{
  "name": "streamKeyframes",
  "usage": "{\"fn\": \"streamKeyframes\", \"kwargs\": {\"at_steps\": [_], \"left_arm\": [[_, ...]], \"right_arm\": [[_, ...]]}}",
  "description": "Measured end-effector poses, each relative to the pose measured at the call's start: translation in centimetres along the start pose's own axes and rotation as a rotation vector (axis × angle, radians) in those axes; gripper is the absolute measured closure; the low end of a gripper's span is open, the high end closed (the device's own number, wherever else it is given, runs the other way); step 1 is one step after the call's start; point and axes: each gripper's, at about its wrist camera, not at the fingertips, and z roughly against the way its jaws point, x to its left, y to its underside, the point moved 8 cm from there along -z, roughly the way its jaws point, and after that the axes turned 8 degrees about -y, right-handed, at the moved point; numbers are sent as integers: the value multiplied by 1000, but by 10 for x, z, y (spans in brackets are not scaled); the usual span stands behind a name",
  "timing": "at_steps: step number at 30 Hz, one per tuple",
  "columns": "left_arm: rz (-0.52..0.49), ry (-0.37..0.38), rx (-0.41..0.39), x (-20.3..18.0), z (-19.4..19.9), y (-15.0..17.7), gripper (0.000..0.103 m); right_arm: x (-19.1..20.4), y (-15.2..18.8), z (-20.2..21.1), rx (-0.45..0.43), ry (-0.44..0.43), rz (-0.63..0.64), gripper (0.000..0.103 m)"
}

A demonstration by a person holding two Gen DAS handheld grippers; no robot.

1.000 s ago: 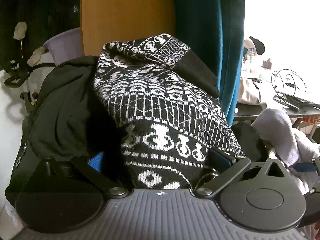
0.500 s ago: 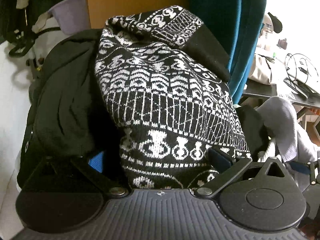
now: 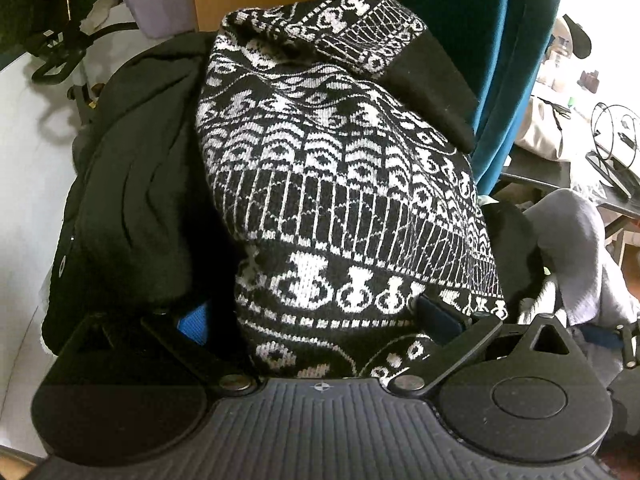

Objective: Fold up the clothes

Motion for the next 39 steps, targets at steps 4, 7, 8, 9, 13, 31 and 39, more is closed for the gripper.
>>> {"fn": "streamKeyframes", "kwargs": {"at_steps": [4,7,8,9,13,31,39], "left_arm": [[-10,-10,3,-2,-1,-1,0],[-11,-15,-9,-5,-2,-1,0],[-9,-16,-15,-5,-2,-1,0],[-6,-16,-22,-5,-2,-1,0],[5,-7,-53,-4,-1,2,0],[35,0,-87,-4,-1,2,0],[33,-13,-96,-4,1,2,0]], "right_arm": [[-5,3,12,-4,5,6,1],[-5,10,9,8,39,66,1],[-4,14,6,18,49,86,1],[-2,16,2,22,60,108,1],[0,20,-4,3,73,124,1],[1,23,-13,6,95,148,1],[-13,5,21,-46,6,-3,1]]}}
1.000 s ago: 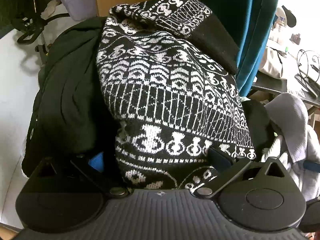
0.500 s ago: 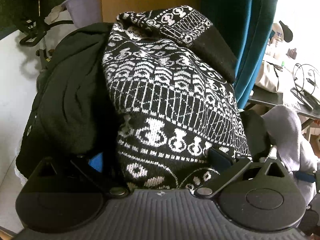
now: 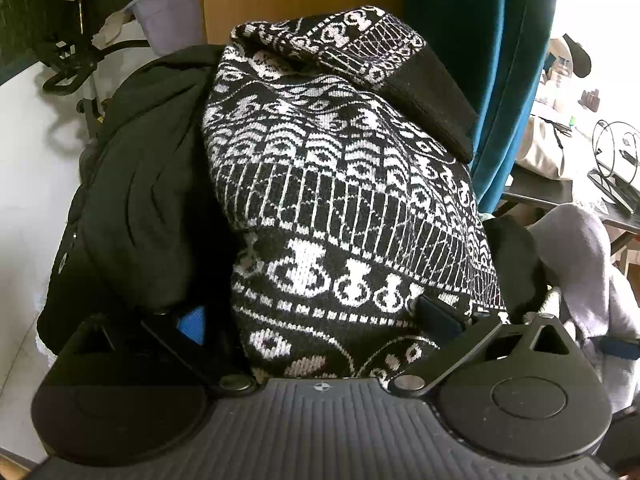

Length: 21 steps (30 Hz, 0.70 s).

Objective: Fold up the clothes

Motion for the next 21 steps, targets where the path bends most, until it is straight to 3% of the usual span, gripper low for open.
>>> {"fn": "streamKeyframes", "kwargs": {"at_steps": [5,9,12,21], "left_arm": [[18,-5,-4,-1,3,5,0],[38,13,-11,0,2,9,0],[42,14,-8,0,2,8,0],[33,26,-9,-1,5,10,0]], "right_arm": [[-24,-10,29,-97,29,-105,1],[-41,3,17,-47,93,-135,1],[-45,20,3,8,85,-176,1],[-36,34,-20,6,134,-131,1]]}}
